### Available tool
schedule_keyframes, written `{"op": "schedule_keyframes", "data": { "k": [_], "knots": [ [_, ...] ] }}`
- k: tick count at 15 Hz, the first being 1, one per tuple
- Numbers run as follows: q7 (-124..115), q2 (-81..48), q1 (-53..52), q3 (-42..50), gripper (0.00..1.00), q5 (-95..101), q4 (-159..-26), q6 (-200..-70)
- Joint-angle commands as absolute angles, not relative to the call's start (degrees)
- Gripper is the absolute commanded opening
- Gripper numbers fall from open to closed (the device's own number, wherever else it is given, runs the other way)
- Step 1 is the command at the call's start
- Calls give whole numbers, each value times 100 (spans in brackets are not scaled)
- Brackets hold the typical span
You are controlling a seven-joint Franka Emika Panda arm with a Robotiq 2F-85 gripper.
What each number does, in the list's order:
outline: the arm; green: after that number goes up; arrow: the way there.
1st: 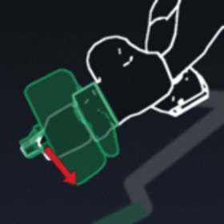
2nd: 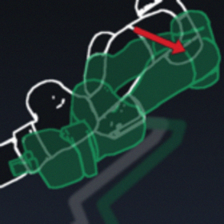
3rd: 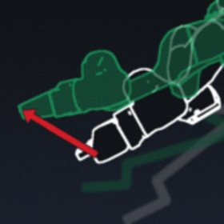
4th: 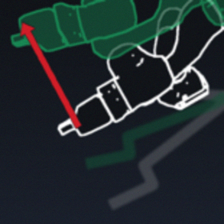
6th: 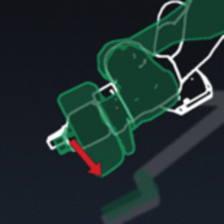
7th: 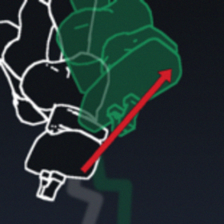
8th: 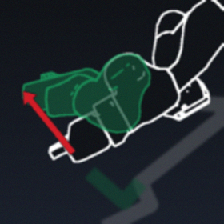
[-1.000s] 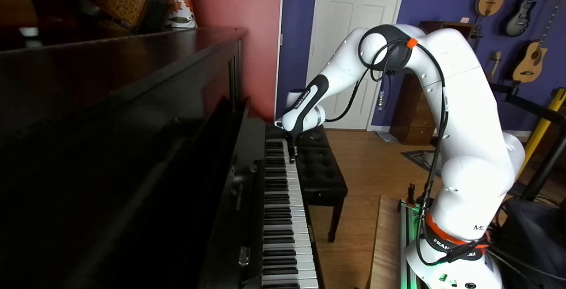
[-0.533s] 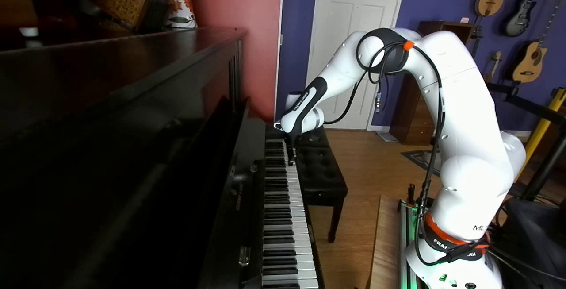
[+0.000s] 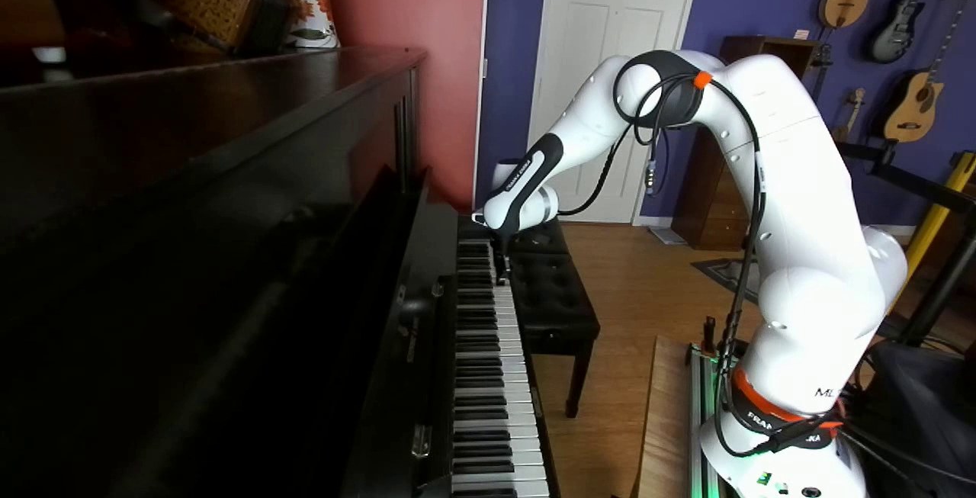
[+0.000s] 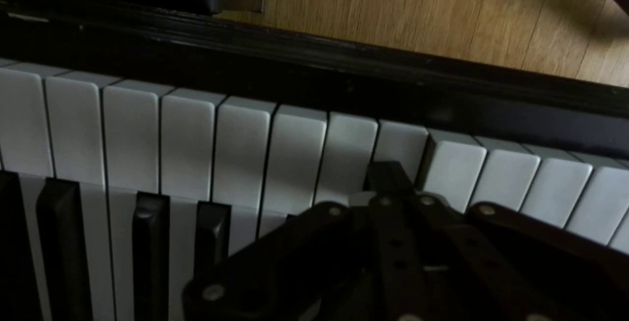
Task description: Press one keyboard key
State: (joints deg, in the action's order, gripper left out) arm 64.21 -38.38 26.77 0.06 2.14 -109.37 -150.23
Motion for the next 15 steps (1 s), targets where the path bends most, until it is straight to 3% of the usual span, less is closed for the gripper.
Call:
{"op": "schedule_keyframes", "data": {
  "k": [1, 15],
  "knots": [
    [6597, -3952, 2788, -131, 0, -14, -10795, -14845],
    [6547, -4085, 2711, -10, 0, 20, -10687, -14746]
  ]
}}
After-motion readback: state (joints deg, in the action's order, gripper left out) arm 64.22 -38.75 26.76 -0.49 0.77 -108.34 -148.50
